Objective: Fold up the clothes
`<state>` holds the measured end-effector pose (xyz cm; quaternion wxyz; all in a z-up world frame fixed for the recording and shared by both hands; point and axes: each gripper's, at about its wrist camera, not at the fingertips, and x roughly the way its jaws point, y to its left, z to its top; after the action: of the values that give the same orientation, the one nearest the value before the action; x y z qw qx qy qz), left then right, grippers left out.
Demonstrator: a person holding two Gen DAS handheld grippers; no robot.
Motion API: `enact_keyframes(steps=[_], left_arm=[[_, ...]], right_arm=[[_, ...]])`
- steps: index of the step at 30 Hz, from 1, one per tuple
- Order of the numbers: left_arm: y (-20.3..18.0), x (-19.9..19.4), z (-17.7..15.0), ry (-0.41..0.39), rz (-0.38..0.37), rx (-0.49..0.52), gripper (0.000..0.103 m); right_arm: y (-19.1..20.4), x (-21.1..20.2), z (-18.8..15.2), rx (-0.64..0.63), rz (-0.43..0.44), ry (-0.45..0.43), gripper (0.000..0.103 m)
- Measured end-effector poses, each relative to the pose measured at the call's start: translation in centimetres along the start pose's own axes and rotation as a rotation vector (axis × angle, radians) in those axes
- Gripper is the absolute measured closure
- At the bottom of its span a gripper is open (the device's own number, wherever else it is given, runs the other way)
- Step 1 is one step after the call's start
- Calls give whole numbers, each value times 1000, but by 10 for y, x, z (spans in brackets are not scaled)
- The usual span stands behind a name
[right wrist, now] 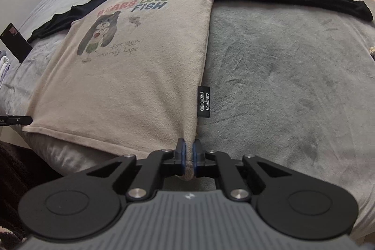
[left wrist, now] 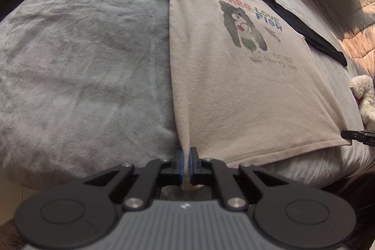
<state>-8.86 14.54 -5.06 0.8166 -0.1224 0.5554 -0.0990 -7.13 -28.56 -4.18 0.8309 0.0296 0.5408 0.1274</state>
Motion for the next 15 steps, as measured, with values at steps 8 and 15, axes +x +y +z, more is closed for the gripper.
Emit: enact_keyframes(steps=[8, 15], left_arm=[[-1, -9, 7, -23, -6, 19, 74], [-19, -27, 33, -156, 30, 103, 56]], right_arm=[[4, 13, 4, -35, -42, 26, 88], [17, 2, 26, -117, -118, -61, 59]])
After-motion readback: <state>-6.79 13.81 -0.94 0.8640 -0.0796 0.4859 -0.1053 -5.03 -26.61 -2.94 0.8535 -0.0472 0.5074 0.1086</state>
